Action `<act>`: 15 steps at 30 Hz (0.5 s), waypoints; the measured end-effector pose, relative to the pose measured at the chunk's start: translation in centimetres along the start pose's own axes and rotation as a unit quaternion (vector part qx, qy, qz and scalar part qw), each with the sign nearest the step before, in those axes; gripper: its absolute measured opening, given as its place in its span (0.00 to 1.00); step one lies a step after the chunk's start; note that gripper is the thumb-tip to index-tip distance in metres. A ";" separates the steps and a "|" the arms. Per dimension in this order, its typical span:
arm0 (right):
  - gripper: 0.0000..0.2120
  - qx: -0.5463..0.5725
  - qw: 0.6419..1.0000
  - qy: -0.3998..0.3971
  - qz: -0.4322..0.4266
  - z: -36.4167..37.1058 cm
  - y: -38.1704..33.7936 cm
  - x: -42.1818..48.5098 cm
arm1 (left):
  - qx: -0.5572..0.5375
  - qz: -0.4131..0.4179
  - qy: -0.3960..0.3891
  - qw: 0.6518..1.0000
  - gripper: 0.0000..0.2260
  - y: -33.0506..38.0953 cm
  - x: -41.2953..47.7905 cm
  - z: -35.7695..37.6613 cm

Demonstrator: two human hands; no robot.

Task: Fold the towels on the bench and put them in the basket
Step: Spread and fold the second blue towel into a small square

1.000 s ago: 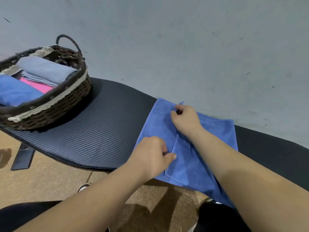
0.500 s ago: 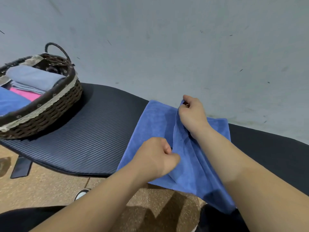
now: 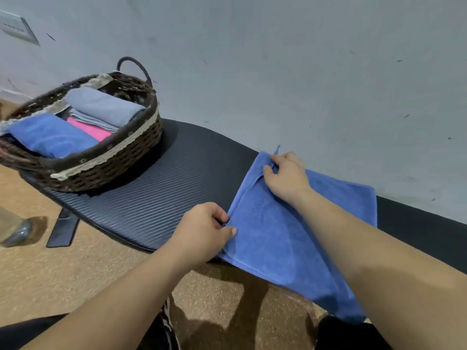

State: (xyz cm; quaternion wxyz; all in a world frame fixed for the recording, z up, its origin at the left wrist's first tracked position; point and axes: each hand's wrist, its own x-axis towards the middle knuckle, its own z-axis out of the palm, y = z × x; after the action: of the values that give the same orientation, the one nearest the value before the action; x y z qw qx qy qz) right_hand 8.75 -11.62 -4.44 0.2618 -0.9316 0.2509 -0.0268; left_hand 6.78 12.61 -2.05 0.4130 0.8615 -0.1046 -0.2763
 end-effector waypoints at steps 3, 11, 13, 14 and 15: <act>0.12 -0.014 0.999 -0.003 -0.030 -0.6 -0.6 0.5 | 0.058 0.012 0.021 0.998 0.10 0.0 0.2 -0.1; 0.26 -0.073 0.995 -0.009 -0.064 -1.1 -0.8 3.3 | 0.082 0.005 0.021 0.996 0.10 0.3 -0.1 -0.4; 0.17 -0.118 0.992 -0.021 -0.042 -1.0 -0.5 4.3 | 0.085 0.001 0.018 0.996 0.10 0.2 -0.2 -0.6; 0.12 -0.118 0.992 -0.031 -0.019 -0.9 -0.3 4.7 | 0.085 0.000 0.013 0.996 0.10 0.2 -0.2 -0.6; 0.12 -0.095 0.995 -0.039 0.007 -0.9 -0.1 5.0 | 0.085 0.000 0.009 0.996 0.09 0.2 -0.2 -0.6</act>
State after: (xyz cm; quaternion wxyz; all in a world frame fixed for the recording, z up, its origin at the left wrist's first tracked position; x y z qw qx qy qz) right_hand 13.00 -14.42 -4.06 0.1819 -0.9508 0.2485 0.0349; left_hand 6.99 12.97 -1.50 0.3392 0.8959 -0.1242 -0.2586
